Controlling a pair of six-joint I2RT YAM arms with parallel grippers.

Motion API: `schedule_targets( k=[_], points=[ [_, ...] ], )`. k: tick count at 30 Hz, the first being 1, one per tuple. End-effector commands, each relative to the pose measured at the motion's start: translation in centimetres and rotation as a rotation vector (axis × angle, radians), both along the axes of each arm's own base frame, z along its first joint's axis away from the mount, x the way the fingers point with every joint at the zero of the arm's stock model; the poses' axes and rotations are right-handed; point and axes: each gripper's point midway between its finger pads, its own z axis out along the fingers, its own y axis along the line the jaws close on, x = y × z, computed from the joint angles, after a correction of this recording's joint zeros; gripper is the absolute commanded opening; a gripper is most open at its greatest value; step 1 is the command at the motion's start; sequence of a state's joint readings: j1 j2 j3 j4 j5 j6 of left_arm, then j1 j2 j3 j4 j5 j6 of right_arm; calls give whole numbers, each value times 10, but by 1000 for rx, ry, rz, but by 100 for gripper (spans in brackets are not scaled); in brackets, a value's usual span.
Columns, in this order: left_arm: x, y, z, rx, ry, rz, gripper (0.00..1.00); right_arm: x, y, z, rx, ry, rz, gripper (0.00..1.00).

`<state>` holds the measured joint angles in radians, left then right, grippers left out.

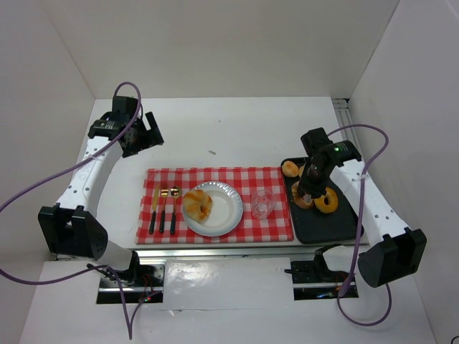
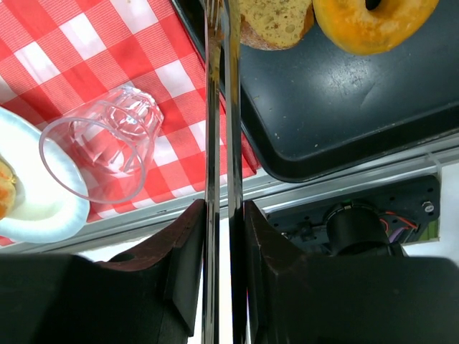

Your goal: Place the bread

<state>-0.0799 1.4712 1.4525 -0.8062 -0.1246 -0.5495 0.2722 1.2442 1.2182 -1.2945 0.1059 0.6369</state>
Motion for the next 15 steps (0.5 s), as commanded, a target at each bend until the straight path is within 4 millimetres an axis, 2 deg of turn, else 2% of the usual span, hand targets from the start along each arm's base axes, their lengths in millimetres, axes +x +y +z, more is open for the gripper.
schedule_targets(
  k=[1,4,13,15],
  points=[
    [6,0,3,-3,-24,-15,99,3,-12,5,-67,-20,-8,12],
    [6,0,3,-3,-24,-15,99,7,-11,14,-57,-56,-9,0],
    [7,0,7,-3,-33,-15,99,21,-8,46,-32,-170,-25,0],
    [7,0,7,-3,-33,-15,99,24,-8,47,-32,-170,-25,0]
  ],
)
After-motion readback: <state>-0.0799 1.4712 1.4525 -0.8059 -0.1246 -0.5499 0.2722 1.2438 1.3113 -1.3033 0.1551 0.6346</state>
